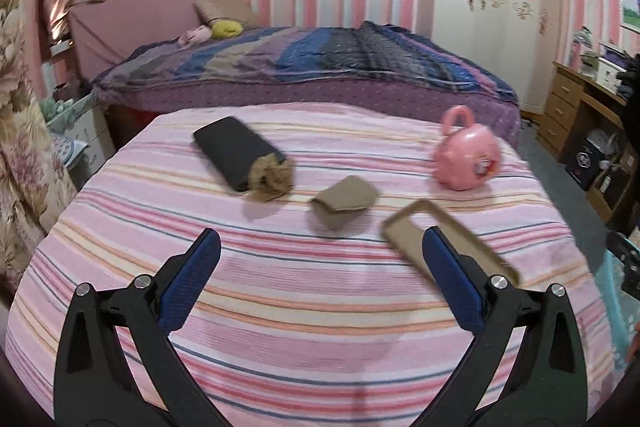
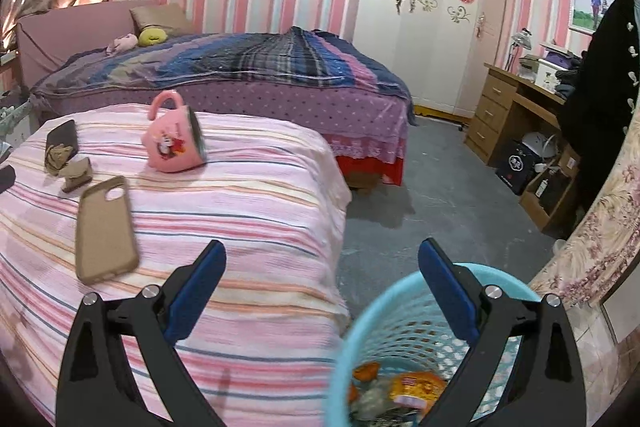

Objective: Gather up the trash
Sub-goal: 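Move both tools back over the bed toward the beige sponge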

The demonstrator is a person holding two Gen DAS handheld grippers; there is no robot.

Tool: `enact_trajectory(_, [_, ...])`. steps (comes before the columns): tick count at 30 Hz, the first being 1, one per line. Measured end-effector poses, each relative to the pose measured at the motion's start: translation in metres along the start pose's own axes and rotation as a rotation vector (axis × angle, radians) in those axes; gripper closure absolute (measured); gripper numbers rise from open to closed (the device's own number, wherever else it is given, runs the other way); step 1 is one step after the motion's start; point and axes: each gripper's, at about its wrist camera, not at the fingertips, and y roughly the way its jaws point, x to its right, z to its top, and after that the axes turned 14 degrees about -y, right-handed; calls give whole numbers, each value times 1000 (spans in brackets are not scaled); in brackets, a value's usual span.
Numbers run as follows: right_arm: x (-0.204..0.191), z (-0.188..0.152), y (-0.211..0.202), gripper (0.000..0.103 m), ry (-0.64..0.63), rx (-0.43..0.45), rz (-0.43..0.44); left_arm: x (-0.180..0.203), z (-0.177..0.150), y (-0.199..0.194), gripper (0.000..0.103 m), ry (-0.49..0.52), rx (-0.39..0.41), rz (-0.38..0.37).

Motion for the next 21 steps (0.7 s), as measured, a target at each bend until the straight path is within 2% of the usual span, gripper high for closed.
enact_trajectory(6, [-26, 12, 7, 8, 19, 10, 41, -23, 10, 15, 6, -12, -4, 25])
enact_trajectory(11, [-52, 24, 12, 8, -21, 0, 49, -38, 20, 23, 6, -2, 3, 53])
enact_trajectory(21, [-87, 51, 17, 8, -52, 5, 120, -75, 57, 42, 6, -108, 1, 70])
